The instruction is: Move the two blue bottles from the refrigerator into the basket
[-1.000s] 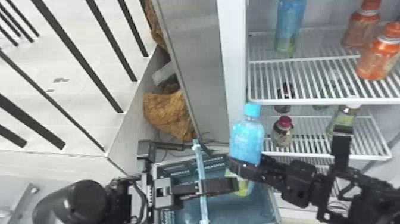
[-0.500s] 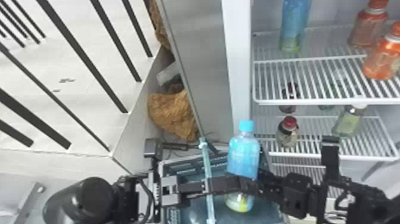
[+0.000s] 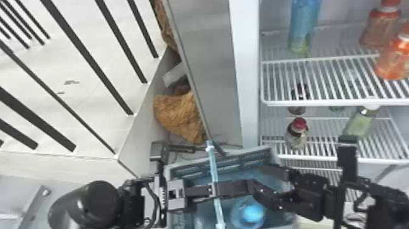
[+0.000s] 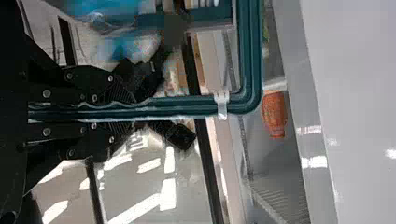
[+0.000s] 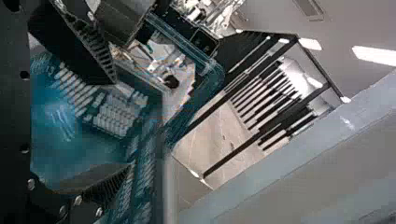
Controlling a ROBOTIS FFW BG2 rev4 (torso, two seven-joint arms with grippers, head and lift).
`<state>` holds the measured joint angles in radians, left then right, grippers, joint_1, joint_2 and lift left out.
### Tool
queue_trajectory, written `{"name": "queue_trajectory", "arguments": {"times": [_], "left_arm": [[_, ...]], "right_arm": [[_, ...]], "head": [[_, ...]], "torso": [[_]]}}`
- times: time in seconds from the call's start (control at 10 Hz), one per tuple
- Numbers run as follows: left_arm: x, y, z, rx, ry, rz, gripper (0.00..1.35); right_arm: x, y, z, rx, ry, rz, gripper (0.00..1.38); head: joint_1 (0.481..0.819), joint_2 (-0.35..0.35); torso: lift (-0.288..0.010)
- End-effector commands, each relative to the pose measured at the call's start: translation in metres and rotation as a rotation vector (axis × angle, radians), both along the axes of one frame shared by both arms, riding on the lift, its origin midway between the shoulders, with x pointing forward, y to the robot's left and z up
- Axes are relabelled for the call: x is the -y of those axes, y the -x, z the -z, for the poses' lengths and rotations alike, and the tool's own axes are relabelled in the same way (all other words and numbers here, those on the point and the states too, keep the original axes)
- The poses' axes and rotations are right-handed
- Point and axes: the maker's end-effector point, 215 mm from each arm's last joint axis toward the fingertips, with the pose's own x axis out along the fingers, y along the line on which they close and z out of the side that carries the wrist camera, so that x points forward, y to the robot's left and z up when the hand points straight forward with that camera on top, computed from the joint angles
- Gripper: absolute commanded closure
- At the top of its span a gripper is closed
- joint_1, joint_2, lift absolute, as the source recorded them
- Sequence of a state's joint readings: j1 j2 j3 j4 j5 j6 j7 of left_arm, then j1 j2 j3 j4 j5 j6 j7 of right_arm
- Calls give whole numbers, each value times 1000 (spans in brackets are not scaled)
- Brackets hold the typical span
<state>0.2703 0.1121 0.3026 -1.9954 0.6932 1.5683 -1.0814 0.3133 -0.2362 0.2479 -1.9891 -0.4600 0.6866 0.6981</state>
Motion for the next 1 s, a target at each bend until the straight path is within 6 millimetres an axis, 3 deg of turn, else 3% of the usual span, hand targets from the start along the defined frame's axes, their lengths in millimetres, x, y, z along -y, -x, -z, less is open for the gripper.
{"name": "queue_trajectory", "arguments": {"times": [0.0,0.3,0.5,0.7,0.9], "left_arm": [[0,0,-1,-1,1,1,1202],[-1,2,1,-6,-1,0,1202],[-1,2,1,-5,1,0,1202],[-1,3,1,-7,3,1,1202],[0,2,0,-5,3,2,1202]], "right_arm": [[6,-3,-5,21,8,20,122],[32,-21,-36,124,37,96,124],[47,-26,-68,208,57,129,125],[78,-35,-102,310,121,213,127],[107,-53,-120,380,170,294,128]], "head": [[695,223],[695,191],[695,151],[695,122],[695,58]], "torso": [[-10],[-10],[-10],[-10],[-10]]}}
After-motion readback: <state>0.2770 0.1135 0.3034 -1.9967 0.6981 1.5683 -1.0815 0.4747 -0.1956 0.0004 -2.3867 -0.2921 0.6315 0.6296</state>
